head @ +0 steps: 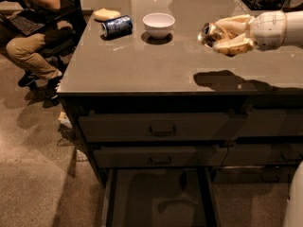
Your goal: Pick orange can from bottom drawer and place on counter
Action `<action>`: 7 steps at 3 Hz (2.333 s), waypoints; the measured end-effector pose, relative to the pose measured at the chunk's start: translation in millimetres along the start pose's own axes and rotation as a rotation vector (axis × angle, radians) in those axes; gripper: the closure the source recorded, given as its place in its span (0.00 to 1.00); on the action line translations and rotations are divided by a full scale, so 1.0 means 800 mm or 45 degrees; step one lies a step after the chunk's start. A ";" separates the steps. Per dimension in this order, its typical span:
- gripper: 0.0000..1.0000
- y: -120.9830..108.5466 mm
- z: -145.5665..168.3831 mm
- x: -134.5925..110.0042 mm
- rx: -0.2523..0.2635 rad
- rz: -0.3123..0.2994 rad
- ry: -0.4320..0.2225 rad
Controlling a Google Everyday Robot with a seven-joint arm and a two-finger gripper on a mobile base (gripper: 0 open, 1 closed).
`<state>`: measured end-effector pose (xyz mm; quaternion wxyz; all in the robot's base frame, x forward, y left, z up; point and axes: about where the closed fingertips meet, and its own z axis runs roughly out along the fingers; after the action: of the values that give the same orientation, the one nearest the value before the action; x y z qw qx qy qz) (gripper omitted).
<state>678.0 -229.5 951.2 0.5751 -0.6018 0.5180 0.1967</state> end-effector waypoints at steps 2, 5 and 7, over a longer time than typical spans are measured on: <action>1.00 0.008 0.027 0.027 -0.076 0.142 0.051; 1.00 0.008 0.047 0.057 -0.118 0.233 0.114; 0.84 0.004 0.052 0.067 -0.117 0.258 0.147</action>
Offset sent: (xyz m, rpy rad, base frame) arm 0.0187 0.0089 -0.0394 -0.0369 0.2064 0.0029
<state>711.2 -212.7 894.3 0.4935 -0.5824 0.5988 0.2423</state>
